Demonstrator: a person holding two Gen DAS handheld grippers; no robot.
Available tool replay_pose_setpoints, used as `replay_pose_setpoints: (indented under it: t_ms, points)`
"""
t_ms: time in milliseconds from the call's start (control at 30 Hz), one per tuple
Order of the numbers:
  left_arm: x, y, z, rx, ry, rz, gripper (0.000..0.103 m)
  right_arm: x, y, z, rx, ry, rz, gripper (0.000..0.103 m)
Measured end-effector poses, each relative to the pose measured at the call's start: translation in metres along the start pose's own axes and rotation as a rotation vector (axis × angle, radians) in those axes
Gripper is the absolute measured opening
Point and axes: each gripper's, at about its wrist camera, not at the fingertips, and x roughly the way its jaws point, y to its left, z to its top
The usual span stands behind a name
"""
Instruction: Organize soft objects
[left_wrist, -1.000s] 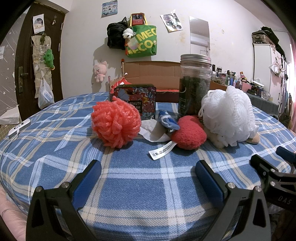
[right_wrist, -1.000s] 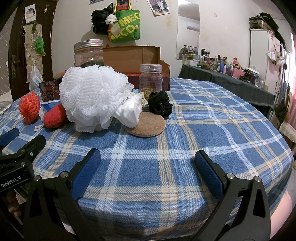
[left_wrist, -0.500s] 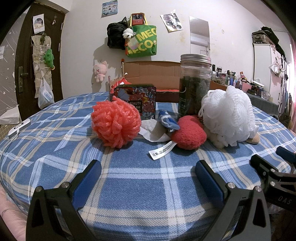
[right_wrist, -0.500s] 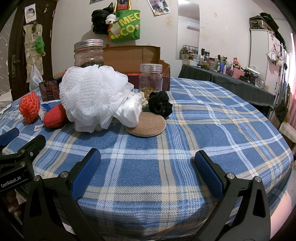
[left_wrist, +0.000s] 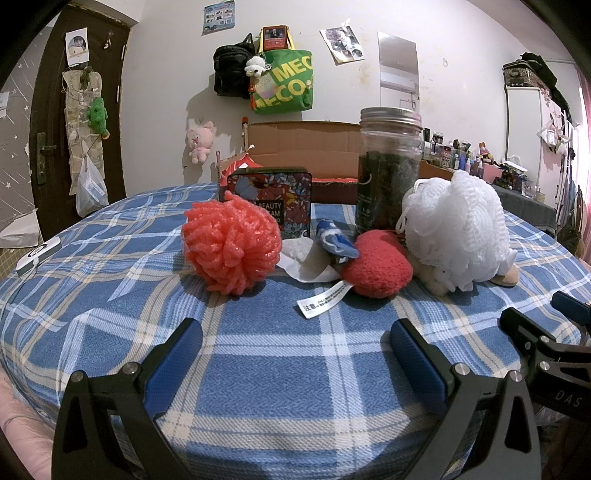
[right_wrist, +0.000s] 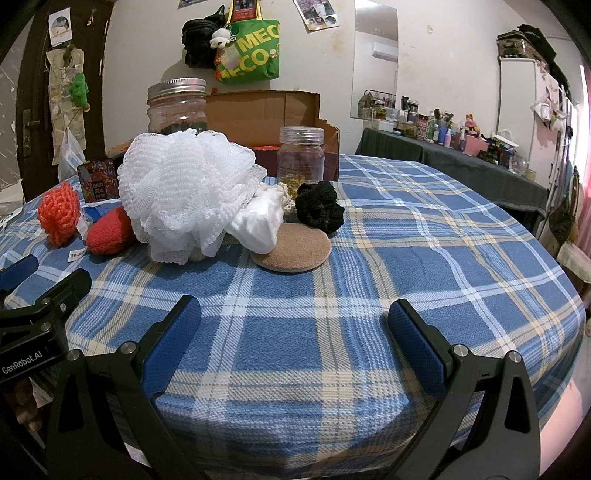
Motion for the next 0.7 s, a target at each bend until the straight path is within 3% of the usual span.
replay_pose_setpoints:
  t_ms: [433,700]
  points:
    - [0.002,0.001,0.004,0.006,0.006,-0.011,0.103,-0.002,0.0,0.002,-0.003,0.012,0.007,0.103]
    - [0.002,0.009,0.013,-0.003,0.011,-0.076,0.103,-0.009,-0.001,0.02,-0.018,-0.024,0.018,0.103]
